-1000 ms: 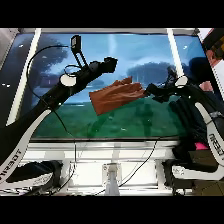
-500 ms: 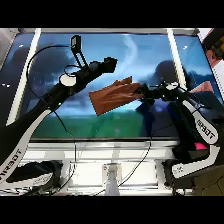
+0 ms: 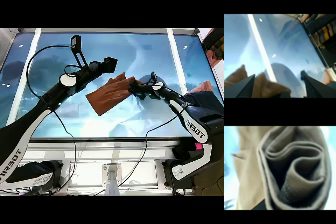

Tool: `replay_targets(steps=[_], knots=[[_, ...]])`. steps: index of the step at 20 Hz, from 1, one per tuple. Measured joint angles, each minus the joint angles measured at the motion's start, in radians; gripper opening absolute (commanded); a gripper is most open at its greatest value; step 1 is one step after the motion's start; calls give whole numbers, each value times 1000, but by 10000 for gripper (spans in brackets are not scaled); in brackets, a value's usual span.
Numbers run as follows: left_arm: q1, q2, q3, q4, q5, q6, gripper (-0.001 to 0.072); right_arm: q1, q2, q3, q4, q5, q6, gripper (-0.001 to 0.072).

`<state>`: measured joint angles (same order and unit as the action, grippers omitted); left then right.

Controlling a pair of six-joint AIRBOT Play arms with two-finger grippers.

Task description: Fold the clothes and pants, and hang the long-sleeved shirts on hangers.

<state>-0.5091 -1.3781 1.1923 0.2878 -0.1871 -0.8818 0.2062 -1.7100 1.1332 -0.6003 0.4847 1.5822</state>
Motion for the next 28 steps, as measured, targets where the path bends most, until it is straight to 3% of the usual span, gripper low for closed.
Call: replay_targets(steps=[9,15,20,24,28], knots=[[110,131,0,192,0,0,709,-85,192,110,-171,-119,-102,13],[164,182,0,225,-1,0,709,-307,443,118,-330,-51,-103,12],[171,188,0,231,0,0,709,-577,631,119,-579,134,88,11],[172,189,0,231,-1,0,709,-766,730,119,-909,472,352,11],[172,189,0,231,0,0,709,-862,801,117,-1173,768,487,38]])
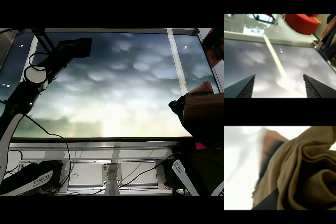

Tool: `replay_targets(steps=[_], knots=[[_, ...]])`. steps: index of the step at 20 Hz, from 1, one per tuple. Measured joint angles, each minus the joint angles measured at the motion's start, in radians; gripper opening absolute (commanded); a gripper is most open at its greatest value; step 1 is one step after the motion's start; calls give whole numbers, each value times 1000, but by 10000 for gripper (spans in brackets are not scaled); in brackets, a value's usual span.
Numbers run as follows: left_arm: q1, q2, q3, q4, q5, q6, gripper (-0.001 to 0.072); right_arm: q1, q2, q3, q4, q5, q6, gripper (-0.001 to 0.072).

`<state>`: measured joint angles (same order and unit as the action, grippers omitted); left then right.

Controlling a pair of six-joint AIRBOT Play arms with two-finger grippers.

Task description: Fold the clothes and pants, and hang the long-sleeved shirts on hangers.

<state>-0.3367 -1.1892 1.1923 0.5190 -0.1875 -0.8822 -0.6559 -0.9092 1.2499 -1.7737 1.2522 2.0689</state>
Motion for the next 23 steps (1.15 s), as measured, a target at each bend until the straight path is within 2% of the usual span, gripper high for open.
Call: replay_targets(steps=[1,2,3,5,8,13,18,23], knots=[[0,0,0,0,0,0,709,-14,10,-4,-40,59,16,187],[0,0,0,0,0,0,709,-25,17,-9,-69,111,27,478],[0,0,0,0,0,0,709,-33,22,-16,-94,165,36,706],[0,0,0,0,0,0,709,-43,28,-29,-123,246,35,686],[0,0,0,0,0,0,709,-50,33,-38,-148,303,-46,686],[0,0,0,0,0,0,709,-53,47,1,-162,304,-172,686],[0,0,0,0,0,0,709,-54,97,139,-82,159,-210,685],[0,0,0,0,0,0,709,-54,149,232,237,-72,-231,685]])
